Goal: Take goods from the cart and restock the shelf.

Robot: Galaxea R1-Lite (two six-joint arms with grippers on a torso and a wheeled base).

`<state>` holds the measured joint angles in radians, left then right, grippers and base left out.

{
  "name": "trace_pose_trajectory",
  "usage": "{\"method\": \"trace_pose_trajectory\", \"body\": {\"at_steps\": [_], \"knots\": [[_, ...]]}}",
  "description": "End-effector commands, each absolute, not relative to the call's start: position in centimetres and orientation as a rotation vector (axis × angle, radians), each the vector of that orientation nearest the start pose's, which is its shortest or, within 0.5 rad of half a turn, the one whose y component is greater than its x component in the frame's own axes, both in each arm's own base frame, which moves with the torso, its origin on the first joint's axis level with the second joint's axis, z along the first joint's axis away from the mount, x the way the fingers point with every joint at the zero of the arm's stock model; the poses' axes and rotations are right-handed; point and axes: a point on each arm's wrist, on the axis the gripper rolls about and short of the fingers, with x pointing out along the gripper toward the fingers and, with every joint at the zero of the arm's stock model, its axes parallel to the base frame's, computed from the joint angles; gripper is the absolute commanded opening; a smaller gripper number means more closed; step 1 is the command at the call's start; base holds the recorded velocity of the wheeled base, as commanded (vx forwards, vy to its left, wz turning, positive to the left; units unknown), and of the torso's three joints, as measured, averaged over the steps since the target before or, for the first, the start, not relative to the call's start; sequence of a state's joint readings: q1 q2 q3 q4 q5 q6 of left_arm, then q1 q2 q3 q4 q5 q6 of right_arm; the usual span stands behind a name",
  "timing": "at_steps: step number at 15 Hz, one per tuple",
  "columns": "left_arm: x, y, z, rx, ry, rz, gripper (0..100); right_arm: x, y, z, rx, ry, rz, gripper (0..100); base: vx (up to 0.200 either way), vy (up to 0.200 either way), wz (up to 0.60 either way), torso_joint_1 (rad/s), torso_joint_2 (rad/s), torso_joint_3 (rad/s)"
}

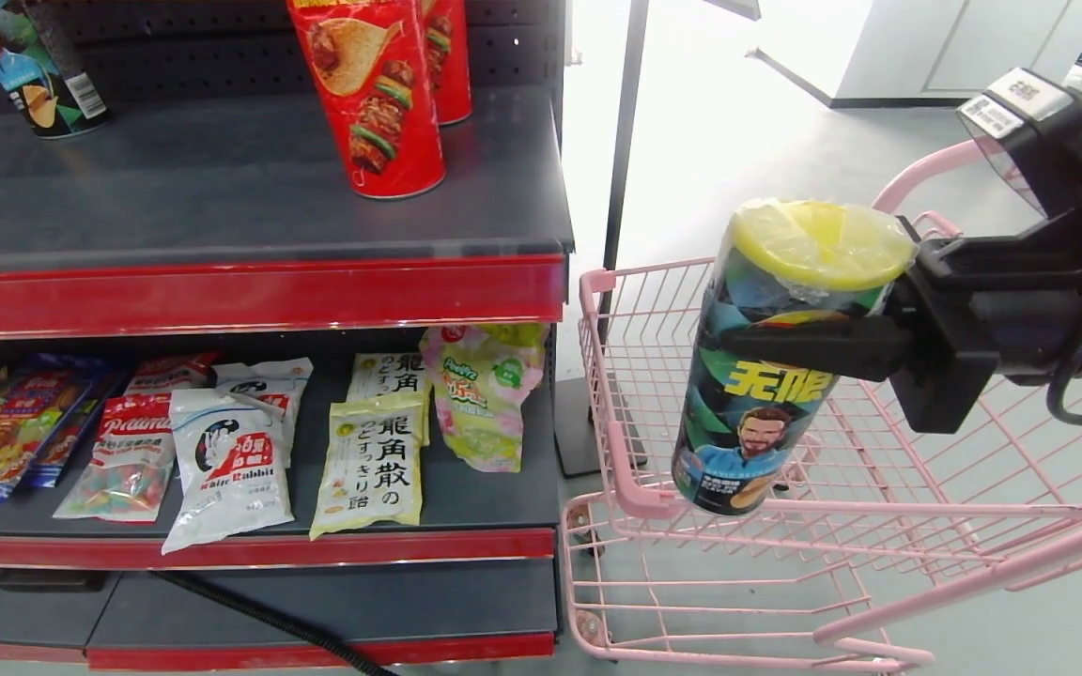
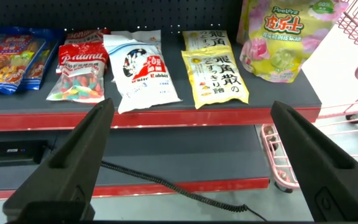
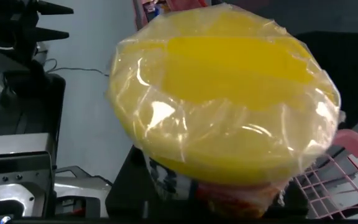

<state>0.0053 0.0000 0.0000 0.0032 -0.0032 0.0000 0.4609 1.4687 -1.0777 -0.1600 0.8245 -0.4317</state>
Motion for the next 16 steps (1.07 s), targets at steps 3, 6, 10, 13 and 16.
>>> {"method": "trace_pose_trajectory", "body": {"at_steps": [3, 6, 10, 13, 16], "knots": [[-2.27, -0.02, 7.52, 0.000, 0.005, 0.003, 100, 22.48, 13.24, 28.83, -0.347, -0.057, 1.257, 0, 0.000, 0.000, 0.00, 0.000, 0.00, 0.000], [-2.27, -0.02, 7.52, 0.000, 0.005, 0.003, 100, 22.43, 13.43, 28.89, -0.346, -0.061, 1.264, 0, 0.000, 0.000, 0.00, 0.000, 0.00, 0.000], [-2.28, -0.02, 7.52, 0.000, 0.003, 0.003, 100, 22.20, 13.48, 28.93, -0.346, -0.062, 1.262, 0, 0.000, 0.000, 0.00, 0.000, 0.00, 0.000], [-2.28, -0.02, 7.52, 0.000, 0.003, 0.003, 100, 22.04, 13.40, 28.99, -0.346, -0.063, 1.261, 0, 0.000, 0.000, 0.00, 0.000, 0.00, 0.000], [-2.28, -0.02, 7.52, 0.000, 0.003, 0.003, 100, 22.04, 13.40, 29.06, -0.346, -0.065, 1.261, 0, 0.000, 0.000, 0.00, 0.000, 0.00, 0.000]]}}
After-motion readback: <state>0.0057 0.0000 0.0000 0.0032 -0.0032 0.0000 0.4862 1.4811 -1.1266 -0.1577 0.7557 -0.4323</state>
